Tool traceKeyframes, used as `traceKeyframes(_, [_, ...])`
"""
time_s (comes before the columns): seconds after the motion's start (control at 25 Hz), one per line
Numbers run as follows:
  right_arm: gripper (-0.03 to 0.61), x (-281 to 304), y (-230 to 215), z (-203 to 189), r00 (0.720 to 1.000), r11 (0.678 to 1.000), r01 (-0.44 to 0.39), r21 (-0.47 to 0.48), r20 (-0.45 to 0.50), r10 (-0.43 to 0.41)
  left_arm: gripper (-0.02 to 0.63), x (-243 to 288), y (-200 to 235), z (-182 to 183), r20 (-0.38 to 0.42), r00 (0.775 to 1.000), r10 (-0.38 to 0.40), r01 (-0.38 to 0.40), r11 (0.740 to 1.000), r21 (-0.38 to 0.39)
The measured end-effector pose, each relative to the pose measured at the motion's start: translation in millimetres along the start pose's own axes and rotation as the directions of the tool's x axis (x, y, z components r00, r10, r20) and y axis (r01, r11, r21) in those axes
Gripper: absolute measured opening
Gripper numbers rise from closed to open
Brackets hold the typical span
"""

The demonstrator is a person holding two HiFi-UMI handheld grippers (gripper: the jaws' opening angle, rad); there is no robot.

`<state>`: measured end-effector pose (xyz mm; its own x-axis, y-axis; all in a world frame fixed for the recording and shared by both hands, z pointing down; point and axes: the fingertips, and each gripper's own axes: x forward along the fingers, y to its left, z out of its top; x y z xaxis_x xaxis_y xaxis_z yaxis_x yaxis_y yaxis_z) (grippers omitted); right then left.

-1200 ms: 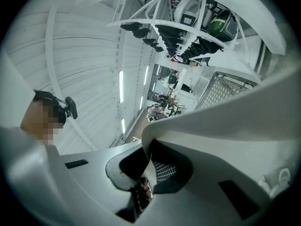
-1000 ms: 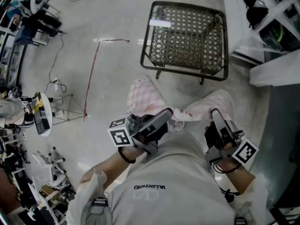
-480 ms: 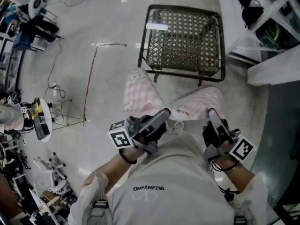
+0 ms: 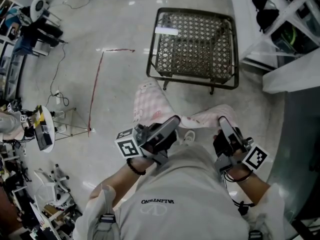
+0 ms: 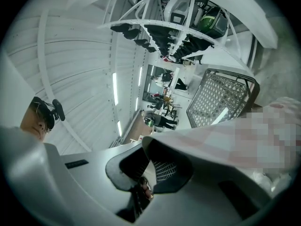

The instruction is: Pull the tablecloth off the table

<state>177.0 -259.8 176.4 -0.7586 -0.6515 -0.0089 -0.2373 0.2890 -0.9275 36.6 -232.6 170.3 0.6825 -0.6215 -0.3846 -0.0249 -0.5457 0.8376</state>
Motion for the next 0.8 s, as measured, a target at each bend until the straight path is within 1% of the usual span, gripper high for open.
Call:
traceKeyframes(0.36, [0.014, -0.9, -6.4, 3.1, 1.000, 1.000, 0.010, 0.028, 0.010, -0.010, 0.003, 5.7, 2.6, -1.8, -0.003, 1.000, -0.006, 0.006, 1.000, -0.023])
traceKeyframes(0.8, [0.014, -1.8, -9.5, 4.5, 1.000, 1.000, 0.021, 0.022, 0.008, -0.021, 0.002, 6.8, 4.9, -4.6, -0.012, 1.000, 0.004, -0.004, 1.000, -0.025])
